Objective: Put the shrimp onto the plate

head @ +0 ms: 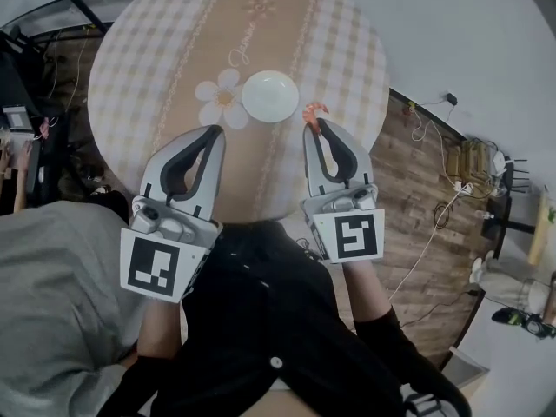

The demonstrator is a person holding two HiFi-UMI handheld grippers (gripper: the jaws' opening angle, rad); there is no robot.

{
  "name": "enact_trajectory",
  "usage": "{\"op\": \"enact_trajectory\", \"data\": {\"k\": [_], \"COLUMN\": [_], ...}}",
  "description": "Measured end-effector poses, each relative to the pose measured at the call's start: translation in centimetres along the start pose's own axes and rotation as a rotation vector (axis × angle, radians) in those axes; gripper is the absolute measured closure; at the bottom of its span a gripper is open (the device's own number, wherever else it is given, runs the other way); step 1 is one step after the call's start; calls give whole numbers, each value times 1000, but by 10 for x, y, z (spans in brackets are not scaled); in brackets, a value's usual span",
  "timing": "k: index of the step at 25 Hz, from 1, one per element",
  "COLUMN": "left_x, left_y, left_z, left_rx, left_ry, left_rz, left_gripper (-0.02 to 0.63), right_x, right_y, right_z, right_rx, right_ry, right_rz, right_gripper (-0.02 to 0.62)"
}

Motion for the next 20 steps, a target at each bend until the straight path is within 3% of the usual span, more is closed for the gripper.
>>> {"op": "enact_trajectory", "data": {"k": [11,20], "left_x": [3,0], "left_y": [-2,-7], "left_z": [-15,-18], "left_rx": [-12,-29], "left_ry": [26,60], "left_rz": [8,18], "left_gripper": [601,601], "right_x": [13,19], "right_y": [-14,-50], "right_z": [-11,-36], "right_rx": [-25,-92], "right_ry": [34,79], "right_rz": [-3,5], "right_gripper": [555,555]}}
Point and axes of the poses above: the fingertips, and each gripper's own axes: z backward along the fingers, x to its right, y out of its top, the point moved 4 cm from there along z, backward along the fingers, and after that the axes turned 1 degree about z, right-handed, at the moved point
